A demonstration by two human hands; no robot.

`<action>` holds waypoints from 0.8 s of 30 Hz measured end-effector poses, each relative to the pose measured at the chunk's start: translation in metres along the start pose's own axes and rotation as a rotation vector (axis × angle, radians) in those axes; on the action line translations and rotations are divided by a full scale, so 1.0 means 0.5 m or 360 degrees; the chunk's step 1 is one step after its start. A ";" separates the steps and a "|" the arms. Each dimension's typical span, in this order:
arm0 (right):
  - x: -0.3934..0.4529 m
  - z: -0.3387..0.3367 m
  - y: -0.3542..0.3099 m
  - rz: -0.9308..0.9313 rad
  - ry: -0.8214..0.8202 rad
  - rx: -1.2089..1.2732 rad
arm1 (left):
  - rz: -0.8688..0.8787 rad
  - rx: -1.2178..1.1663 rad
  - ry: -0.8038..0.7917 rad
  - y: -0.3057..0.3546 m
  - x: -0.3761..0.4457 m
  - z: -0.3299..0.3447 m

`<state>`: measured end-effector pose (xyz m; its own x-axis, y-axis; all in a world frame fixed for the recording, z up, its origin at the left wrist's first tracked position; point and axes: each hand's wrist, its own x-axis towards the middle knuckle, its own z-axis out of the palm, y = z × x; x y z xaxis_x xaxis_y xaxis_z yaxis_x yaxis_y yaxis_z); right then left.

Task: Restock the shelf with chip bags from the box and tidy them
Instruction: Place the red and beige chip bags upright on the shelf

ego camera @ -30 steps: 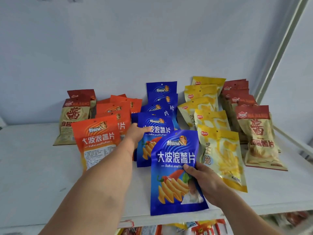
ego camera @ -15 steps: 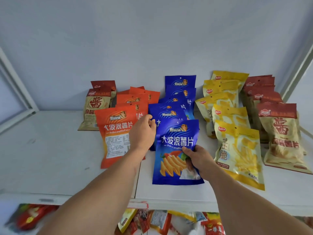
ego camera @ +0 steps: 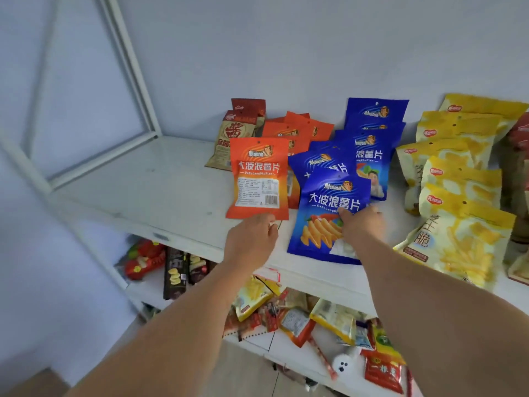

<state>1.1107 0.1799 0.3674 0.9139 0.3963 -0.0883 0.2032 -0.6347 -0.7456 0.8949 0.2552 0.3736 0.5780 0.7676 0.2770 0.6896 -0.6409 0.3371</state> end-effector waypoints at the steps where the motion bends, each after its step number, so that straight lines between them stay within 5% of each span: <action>1: -0.016 0.000 -0.001 -0.0101 0.0049 -0.0189 | -0.0023 0.0040 -0.0019 -0.008 -0.021 -0.008; 5: -0.115 0.013 -0.019 -0.0839 0.0183 -0.0922 | 0.0012 0.0424 -0.0081 -0.064 -0.114 -0.045; 11: -0.347 0.115 -0.060 -0.1814 -0.0184 -0.1341 | -0.0016 0.0910 -0.0300 -0.207 -0.300 -0.123; 24: -1.021 0.481 -0.006 -0.2506 -0.0873 -0.1463 | -0.0713 0.0882 -0.0609 -0.586 -0.947 -0.281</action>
<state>0.5590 0.1389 0.2561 -0.4193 0.9040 -0.0831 0.8880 0.4275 0.1692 0.3580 0.0800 0.2702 0.2358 0.9617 -0.1395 0.9490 -0.2587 -0.1799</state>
